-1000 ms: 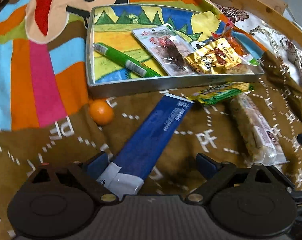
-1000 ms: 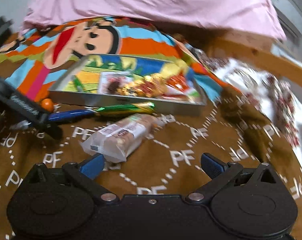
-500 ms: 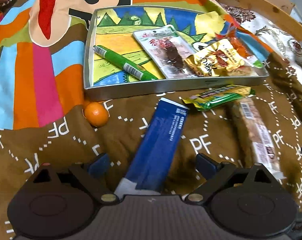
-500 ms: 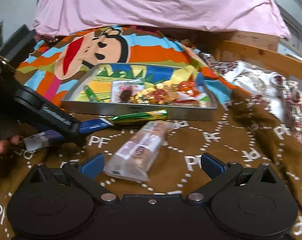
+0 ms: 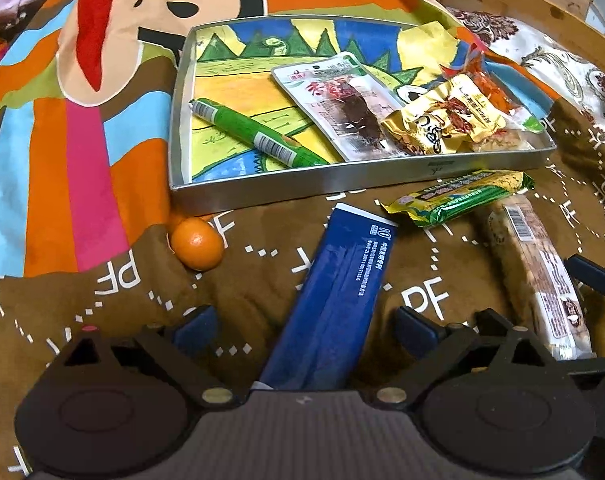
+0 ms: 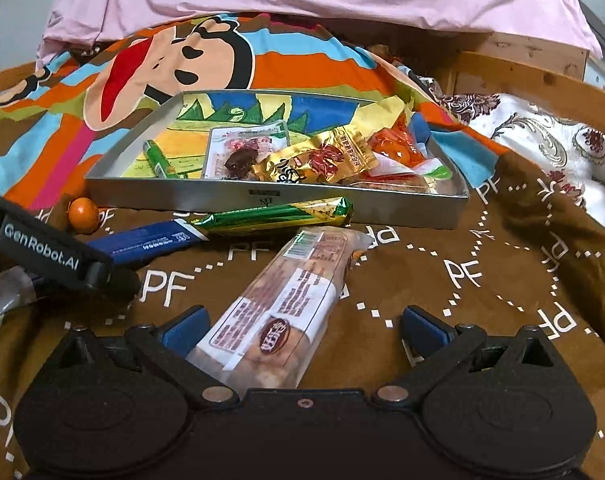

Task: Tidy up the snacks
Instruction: 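Close the right tool on the bread bar while the left tool grasps the blue packet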

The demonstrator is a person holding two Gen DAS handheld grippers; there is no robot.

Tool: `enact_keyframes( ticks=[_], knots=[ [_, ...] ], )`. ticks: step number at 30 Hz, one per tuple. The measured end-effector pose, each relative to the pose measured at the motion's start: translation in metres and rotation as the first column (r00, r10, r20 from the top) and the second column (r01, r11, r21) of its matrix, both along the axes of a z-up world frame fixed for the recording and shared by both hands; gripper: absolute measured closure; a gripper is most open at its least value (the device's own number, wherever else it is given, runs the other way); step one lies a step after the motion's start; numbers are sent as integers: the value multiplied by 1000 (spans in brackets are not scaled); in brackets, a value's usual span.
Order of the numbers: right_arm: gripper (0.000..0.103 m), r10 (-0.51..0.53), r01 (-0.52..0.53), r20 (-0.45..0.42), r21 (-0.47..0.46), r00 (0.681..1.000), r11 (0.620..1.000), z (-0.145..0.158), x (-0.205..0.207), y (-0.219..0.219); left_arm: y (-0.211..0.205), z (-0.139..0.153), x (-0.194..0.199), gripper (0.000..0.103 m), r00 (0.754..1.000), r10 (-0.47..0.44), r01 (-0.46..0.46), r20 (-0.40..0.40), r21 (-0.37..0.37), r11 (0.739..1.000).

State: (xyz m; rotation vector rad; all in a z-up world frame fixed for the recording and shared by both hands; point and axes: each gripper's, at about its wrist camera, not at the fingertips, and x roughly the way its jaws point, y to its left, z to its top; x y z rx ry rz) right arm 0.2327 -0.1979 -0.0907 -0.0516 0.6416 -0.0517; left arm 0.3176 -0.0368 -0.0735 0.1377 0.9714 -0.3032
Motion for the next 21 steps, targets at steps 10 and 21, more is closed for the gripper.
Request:
enact_keyframes(
  ticks=[10, 21],
  knots=[
    [50, 54, -54, 15, 2, 998, 999, 6, -7, 3, 1, 9, -13, 43, 996, 92, -92, -2, 1, 996],
    [60, 75, -72, -37, 76, 996, 995, 15, -31, -15, -5, 18, -42, 52, 982, 188, -188, -37, -9, 982]
  ],
)
